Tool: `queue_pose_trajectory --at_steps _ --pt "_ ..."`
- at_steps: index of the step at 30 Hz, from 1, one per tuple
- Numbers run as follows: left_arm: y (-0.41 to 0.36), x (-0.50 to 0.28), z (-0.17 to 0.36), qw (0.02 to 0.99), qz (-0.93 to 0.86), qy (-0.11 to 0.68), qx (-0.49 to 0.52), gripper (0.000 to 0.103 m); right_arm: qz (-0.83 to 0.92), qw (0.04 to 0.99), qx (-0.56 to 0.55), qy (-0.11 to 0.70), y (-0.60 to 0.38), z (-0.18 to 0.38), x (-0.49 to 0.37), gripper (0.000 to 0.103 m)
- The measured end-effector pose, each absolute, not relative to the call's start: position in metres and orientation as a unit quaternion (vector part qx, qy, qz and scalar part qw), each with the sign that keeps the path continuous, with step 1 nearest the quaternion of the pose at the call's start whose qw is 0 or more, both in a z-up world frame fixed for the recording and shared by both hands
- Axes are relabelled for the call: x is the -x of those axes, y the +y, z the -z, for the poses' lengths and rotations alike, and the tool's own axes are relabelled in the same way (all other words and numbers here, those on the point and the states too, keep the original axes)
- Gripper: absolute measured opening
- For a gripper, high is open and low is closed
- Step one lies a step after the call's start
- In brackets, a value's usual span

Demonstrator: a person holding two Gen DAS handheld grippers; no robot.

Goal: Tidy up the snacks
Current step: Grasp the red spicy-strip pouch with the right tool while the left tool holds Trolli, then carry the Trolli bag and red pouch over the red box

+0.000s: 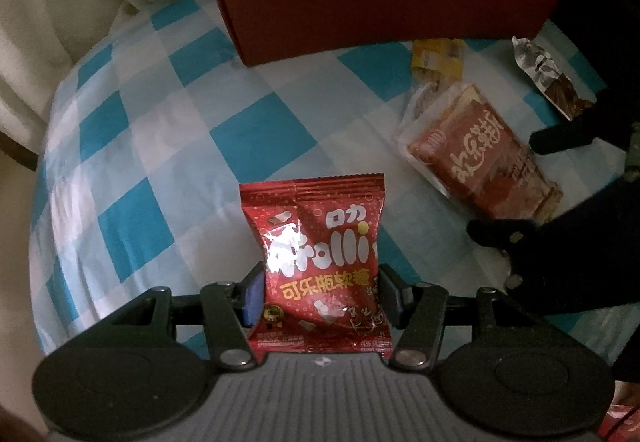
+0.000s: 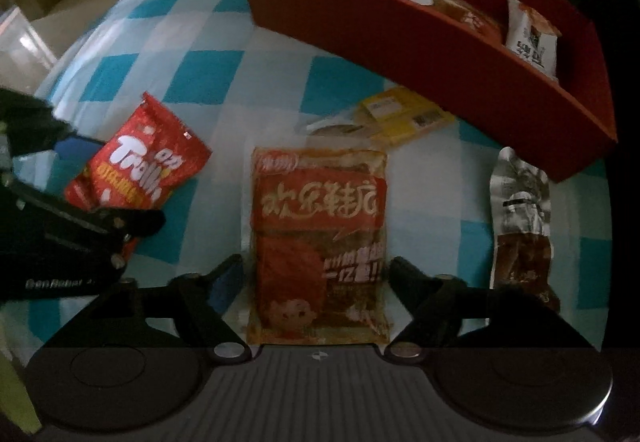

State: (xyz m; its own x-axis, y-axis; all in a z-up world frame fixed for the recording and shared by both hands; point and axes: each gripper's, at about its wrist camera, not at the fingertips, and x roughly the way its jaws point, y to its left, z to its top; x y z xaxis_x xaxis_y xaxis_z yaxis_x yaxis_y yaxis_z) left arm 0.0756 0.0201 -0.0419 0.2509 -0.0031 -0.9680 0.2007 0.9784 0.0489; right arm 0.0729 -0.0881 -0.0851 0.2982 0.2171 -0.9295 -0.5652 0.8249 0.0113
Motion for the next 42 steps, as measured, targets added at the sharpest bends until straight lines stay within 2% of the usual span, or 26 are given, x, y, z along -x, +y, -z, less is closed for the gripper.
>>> queue_pose_trajectory --at_steps 4,6,14,17,19,21,23,24,26,33,42 --pt "0.022 -0.078 0.043 0.789 0.06 0.606 -0.084 0.057 -0.226 0.796 0.161 0.538 -0.088 0.092 -0.082 0.097" --pt "0.024 -0.078 0.044 0.79 0.057 0.605 -0.081 0.064 -0.219 0.795 0.149 0.546 -0.094 0.097 -0.087 0.103" --pt "0.026 -0.077 0.047 0.795 0.045 0.599 -0.087 0.077 -0.202 0.827 0.121 0.511 -0.1 0.101 -0.079 0.103" --pt "0.029 -0.077 0.048 0.797 0.043 0.597 -0.078 0.078 -0.192 0.841 0.107 0.494 -0.102 0.103 -0.076 0.103" --pt "0.03 -0.078 0.047 0.797 0.048 0.598 -0.069 0.071 -0.188 0.84 0.102 0.498 -0.104 0.1 -0.075 0.103" --pt "0.03 -0.078 0.044 0.798 0.056 0.598 -0.059 0.053 -0.191 0.835 0.111 0.504 -0.103 0.098 -0.077 0.103" --pt "0.025 -0.077 0.042 0.798 0.059 0.596 -0.067 0.05 -0.194 0.835 0.118 0.501 -0.103 0.093 -0.074 0.093" --pt "0.024 -0.076 0.042 0.798 0.058 0.595 -0.07 0.049 -0.198 0.835 0.123 0.499 -0.103 0.09 -0.072 0.083" --pt "0.022 -0.076 0.041 0.796 0.059 0.598 -0.074 0.048 -0.201 0.831 0.129 0.501 -0.103 0.086 -0.068 0.075" --pt "0.023 -0.075 0.03 0.802 0.062 0.59 -0.065 0.047 -0.197 0.834 0.108 0.504 -0.109 0.079 -0.058 0.073" --pt "0.017 -0.079 0.006 0.823 0.074 0.561 -0.054 0.047 -0.203 0.863 0.064 0.459 -0.114 0.04 -0.054 0.073"
